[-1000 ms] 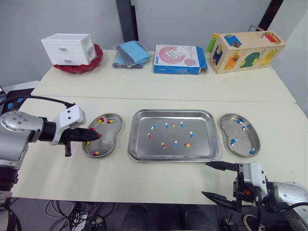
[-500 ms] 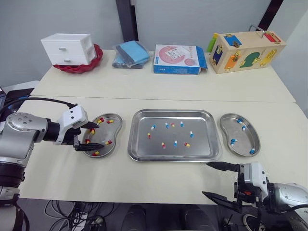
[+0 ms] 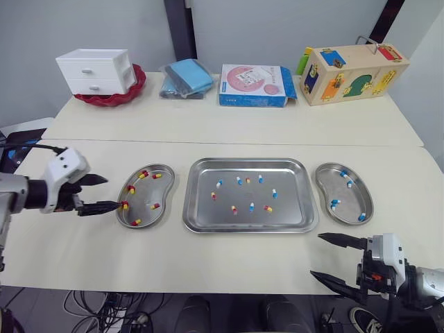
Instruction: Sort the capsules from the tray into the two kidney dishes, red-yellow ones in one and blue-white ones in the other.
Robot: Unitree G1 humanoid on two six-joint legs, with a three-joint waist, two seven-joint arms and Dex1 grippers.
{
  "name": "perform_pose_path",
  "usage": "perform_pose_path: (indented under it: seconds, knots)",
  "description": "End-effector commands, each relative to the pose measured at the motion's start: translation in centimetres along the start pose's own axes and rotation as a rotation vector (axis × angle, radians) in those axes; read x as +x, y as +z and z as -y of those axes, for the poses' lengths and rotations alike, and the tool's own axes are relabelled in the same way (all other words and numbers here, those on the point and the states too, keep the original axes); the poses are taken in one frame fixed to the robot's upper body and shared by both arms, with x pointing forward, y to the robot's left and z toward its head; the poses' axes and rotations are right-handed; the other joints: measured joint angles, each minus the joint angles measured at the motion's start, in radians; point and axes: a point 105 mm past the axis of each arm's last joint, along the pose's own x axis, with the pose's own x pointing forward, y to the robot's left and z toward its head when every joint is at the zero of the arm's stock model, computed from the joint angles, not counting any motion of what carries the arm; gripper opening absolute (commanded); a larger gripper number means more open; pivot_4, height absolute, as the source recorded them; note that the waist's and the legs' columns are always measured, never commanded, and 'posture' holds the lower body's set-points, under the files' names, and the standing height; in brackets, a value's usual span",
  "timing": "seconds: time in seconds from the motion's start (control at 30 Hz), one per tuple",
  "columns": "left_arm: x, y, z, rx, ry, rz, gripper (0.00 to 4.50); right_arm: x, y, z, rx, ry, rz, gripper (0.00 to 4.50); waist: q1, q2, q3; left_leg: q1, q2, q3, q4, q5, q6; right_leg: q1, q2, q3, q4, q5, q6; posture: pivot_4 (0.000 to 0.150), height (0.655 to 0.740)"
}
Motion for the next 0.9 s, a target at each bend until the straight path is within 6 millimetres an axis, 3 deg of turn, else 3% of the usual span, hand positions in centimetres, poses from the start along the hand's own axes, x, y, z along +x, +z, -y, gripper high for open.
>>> perform_pose_path:
  seconds: [0.03, 0.23, 0.9]
  knots:
    - [-2.8, -0.8, -2.2, -0.006, 0.139, -0.015, 4.46, -0.6, 0.0, 0.1, -0.03, 0.01, -0.001, 4.5, 0.0, 0.0, 0.0, 0.0, 0.0, 0.0, 0.0, 0.0, 0.0, 0.0, 0.0, 0.0, 0.0, 0.0, 0.0, 0.15, 0.74]
    - [-4.5, -2.7, -3.5, -0.043, 0.213, -0.051, 4.46, -1.0, -0.5, 0.3, -0.029, 0.004, -0.009, 4.5, 0.001, 0.0, 0.0, 0.0, 0.0, 0.0, 0.0, 0.0, 0.0, 0.0, 0.0, 0.0, 0.0, 0.0, 0.0, 0.15, 0.74]
    - [-4.0, -2.4, -3.8, -0.031, 0.206, -0.038, 4.46, -0.9, -0.9, -0.1, -0.021, -0.01, -0.012, 4.5, -0.001, 0.0, 0.0, 0.0, 0.0, 0.0, 0.0, 0.0, 0.0, 0.0, 0.0, 0.0, 0.0, 0.0, 0.0, 0.15, 0.74]
